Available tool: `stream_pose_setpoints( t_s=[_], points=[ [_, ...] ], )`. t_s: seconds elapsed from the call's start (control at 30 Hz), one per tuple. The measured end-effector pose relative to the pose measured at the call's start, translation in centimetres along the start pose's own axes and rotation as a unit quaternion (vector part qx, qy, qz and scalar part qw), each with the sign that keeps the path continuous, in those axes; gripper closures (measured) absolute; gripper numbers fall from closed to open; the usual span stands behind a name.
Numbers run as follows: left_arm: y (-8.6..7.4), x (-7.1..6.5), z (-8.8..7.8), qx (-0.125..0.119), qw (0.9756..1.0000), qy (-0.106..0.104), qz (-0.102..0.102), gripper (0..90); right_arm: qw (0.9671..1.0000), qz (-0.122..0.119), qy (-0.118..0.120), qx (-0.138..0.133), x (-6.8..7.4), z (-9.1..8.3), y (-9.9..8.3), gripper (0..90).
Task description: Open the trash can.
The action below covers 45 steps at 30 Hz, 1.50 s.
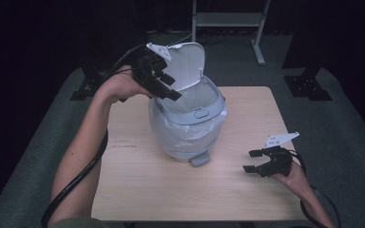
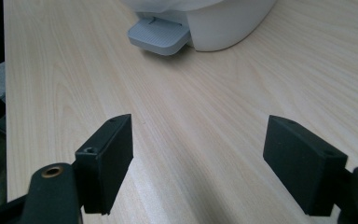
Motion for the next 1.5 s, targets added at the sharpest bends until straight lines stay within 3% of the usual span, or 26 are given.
stream_pose_setpoints(
  t_s=[0.7, 1.13, 1.23, 1.5],
  points=[
    [-2.9, -0.1, -2.6, -0.032, 0.9993, -0.001, -0.018, 43.5, 0.9998, 0.007, -0.006, 0.015, -0.3, 0.7, -0.6, 22.9],
    [-5.8, 0.6, -4.3, -0.042, 0.9983, 0.009, -0.039, 51.7, 0.9997, 0.01, -0.013, 0.018, -0.4, 0.9, -0.6, 22.9],
    [-6.3, 0.8, -4.6, -0.054, 0.9974, 0.01, -0.047, 53.2, 0.9997, 0.011, -0.013, 0.019, -0.4, 1.0, -0.6, 22.9],
    [-7.5, 1.4, -5.1, -0.061, 0.9969, 0.015, -0.046, 60.8, 0.9996, 0.015, -0.015, 0.021, -0.6, 1.1, -0.8, 22.9]
  ],
)
Point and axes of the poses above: each handheld gripper's, and its own axes: z roughly forward along the jaws, y roughly out of its top, x roughly to its left, the point moved 8 cm from there along z, roughly forward along the jaws, and after that the axes turned 7 degrees about -x, right-handed, at the moved point
